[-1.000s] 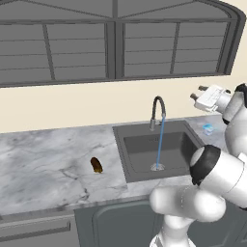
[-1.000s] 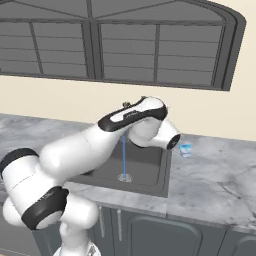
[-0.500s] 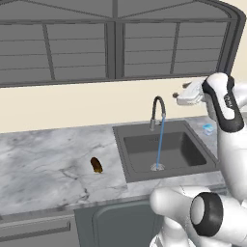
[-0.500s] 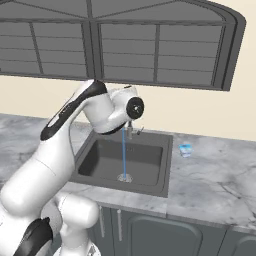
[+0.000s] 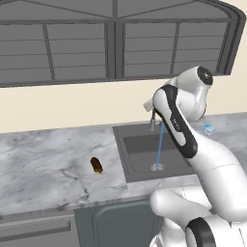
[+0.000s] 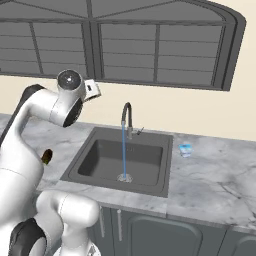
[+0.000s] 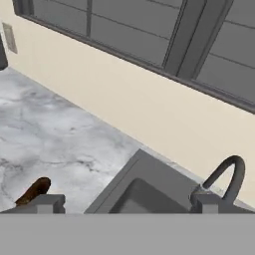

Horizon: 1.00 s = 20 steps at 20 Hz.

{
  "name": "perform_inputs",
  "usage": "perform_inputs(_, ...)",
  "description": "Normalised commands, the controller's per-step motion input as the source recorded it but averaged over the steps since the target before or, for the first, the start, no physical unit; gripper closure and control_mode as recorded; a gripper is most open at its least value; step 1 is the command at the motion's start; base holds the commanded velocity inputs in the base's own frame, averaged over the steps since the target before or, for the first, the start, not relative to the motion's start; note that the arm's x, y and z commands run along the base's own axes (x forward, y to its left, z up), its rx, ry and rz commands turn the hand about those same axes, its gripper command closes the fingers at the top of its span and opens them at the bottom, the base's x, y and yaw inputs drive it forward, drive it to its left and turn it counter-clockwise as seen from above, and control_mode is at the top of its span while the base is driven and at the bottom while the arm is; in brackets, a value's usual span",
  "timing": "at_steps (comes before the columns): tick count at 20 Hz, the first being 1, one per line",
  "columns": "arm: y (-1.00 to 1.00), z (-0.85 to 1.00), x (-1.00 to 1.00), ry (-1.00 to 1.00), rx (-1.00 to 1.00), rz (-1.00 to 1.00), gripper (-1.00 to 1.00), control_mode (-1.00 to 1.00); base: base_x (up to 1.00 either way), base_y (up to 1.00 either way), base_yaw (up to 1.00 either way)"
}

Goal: Turn on the sink faucet. Then move the sweet potato from the counter to the sink. Turn off the sink. Move the vegetable from the sink to the pot next to the stove. Finally move the pot to the rear left burner.

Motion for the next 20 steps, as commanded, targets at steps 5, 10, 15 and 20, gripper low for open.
perform_inputs(5, 0.29, -0.6, -0.15, 0.24, -0.13, -0.06, -1.0, -1.0, 0.0, 0.0, 0.0)
perform_inputs(10, 0.65, -0.42, -0.01, 0.25, -0.09, -0.08, -1.0, -1.0, 0.0, 0.0, 0.0)
perform_inputs(15, 0.7, -0.28, 0.0, 0.26, -0.05, -0.11, -1.0, -1.0, 0.0, 0.0, 0.0)
perform_inputs(20, 0.46, -0.5, -0.12, 0.26, 0.0, -0.18, -1.0, -1.0, 0.0, 0.0, 0.0)
